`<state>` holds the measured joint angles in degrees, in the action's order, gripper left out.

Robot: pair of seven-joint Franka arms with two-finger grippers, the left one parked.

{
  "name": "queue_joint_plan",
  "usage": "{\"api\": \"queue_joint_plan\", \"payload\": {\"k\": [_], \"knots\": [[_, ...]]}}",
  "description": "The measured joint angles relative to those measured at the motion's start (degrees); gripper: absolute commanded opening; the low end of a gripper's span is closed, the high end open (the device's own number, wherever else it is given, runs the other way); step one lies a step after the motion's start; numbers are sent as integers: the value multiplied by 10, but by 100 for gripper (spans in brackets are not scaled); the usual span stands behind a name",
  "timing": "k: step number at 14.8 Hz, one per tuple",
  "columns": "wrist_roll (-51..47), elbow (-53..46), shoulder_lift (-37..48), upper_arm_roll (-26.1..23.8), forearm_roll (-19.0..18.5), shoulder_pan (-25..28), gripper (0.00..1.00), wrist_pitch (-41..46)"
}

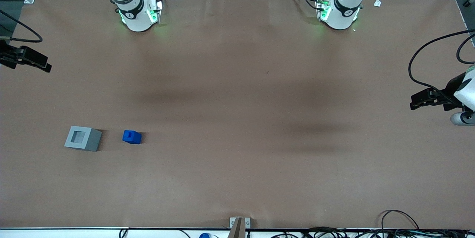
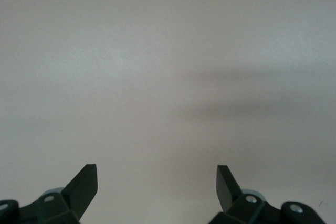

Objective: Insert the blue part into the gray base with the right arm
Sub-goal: 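Move the open right gripper over the small blue block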

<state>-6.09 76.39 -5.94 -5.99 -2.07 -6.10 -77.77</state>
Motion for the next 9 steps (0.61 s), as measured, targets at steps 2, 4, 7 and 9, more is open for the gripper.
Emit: {"api": "queue_joint_plan", "payload": {"k": [2, 4, 7, 9], "knots": [[0, 0, 0, 0, 0, 0, 100, 0], [0, 0, 0, 0, 0, 0, 100, 0], [0, 0, 0, 4, 0, -1, 100, -1], [0, -1, 2, 4, 0, -1, 100, 0]]}}
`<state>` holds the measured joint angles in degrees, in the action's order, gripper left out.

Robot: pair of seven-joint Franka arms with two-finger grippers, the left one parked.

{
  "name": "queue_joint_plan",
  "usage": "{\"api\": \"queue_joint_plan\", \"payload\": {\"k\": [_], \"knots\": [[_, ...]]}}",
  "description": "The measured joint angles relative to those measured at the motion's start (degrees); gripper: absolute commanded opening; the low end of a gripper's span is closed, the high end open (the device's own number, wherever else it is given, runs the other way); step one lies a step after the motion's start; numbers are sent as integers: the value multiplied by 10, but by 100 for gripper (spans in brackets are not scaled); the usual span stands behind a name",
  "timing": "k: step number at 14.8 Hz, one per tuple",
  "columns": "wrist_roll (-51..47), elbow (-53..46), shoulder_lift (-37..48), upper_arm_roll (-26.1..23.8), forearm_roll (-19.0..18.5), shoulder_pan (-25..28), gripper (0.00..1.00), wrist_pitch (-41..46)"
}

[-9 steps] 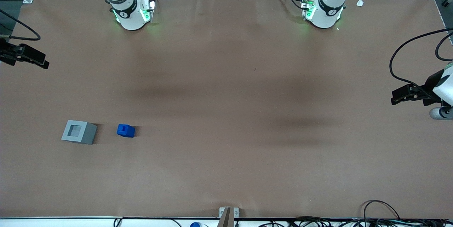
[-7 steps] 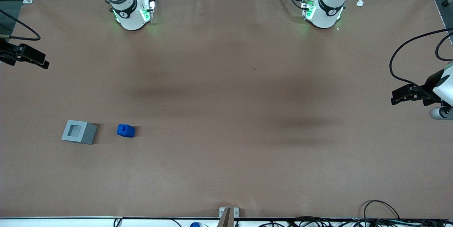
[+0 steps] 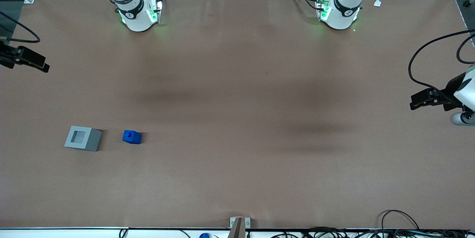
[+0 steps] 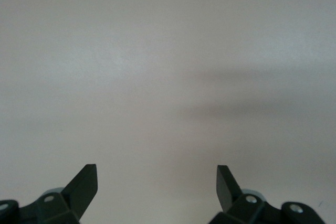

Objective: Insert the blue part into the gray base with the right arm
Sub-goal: 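Move the open right gripper over the small blue block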

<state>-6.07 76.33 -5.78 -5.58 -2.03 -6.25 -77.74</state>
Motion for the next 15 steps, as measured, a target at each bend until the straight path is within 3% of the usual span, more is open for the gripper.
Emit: {"api": "queue_joint_plan", "payload": {"k": [6, 10, 15], "knots": [[0, 3, 4, 1, 2, -2, 100, 4], [0, 31, -1, 4, 38, -23, 100, -56], [7, 51, -63, 1, 42, -20, 100, -102]]}}
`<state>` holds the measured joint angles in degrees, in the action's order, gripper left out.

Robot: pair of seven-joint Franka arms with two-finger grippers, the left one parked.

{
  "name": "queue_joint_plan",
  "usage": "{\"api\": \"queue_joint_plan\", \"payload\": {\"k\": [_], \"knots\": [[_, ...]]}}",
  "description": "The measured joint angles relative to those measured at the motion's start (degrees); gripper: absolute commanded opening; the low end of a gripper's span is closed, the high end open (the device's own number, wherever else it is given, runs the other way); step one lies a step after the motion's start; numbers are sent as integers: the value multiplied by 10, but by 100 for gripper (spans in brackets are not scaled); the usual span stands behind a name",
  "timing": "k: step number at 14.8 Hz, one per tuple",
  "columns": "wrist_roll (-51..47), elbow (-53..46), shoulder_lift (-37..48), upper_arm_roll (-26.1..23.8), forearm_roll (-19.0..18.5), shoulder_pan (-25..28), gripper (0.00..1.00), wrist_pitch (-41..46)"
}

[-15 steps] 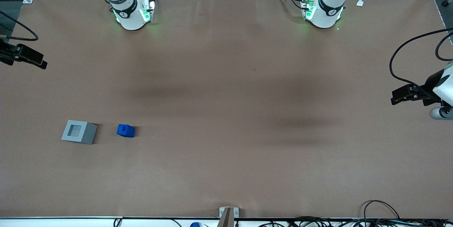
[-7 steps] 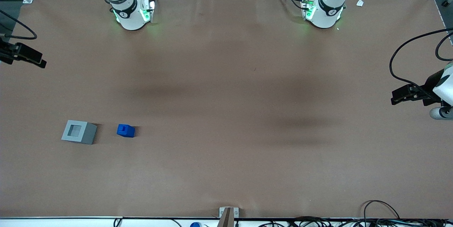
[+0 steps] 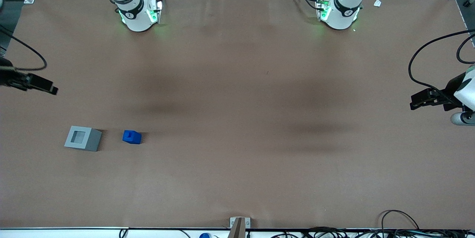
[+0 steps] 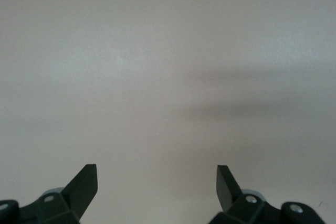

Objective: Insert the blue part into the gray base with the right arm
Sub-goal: 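Move the open right gripper over the small blue block, then lower the right gripper and close it on the blue block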

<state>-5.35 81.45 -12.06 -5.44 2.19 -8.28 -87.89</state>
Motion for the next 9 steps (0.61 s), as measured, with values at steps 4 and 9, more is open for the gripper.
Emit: {"api": "queue_joint_plan", "payload": {"k": [4, 9], "knots": [[2, 14, -82, -3, 10, 30, 100, -80], [3, 102, -135, -4, 8, 64, 100, -268]]}}
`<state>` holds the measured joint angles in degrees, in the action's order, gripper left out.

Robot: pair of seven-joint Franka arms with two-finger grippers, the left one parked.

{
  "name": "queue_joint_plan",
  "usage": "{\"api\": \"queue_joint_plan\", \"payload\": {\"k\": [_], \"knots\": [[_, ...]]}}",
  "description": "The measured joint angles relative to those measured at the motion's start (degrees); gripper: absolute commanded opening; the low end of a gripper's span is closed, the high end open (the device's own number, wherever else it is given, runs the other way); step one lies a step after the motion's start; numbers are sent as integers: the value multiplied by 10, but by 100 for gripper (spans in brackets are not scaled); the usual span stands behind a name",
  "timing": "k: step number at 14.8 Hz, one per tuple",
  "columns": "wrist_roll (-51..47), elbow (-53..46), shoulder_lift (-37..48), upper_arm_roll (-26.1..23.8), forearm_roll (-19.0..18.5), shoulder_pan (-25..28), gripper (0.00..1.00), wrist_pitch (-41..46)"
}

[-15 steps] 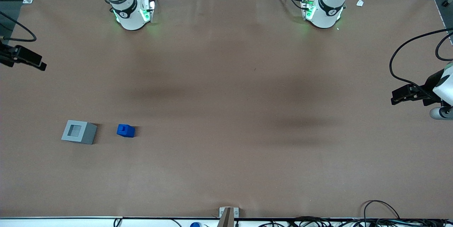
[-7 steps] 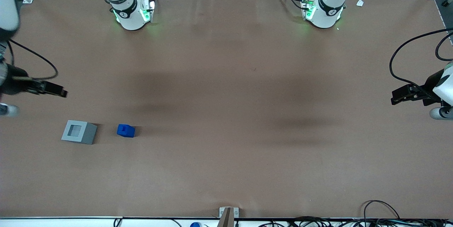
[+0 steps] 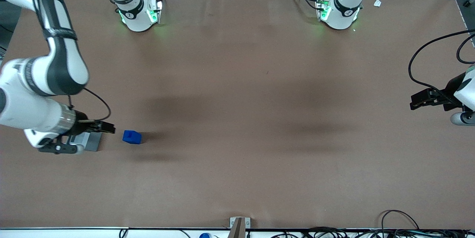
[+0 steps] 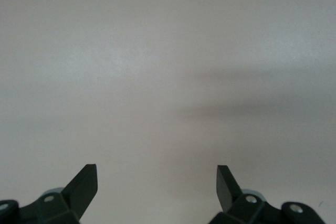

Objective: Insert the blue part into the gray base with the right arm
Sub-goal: 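Lower the right gripper and close it on the blue block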

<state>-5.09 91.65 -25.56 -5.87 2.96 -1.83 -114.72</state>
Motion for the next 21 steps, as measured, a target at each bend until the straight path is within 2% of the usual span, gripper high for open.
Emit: {"api": "queue_joint_plan", "payload": {"k": [3, 7, 18, 21], "knots": [[0, 57, -22, 0, -30, 8, 100, -100], [0, 141, -25, 2, -35, 8, 100, -200], [0, 149, -36, 3, -34, 7, 86, -205], [0, 149, -44, 2, -32, 8, 76, -205]]}}
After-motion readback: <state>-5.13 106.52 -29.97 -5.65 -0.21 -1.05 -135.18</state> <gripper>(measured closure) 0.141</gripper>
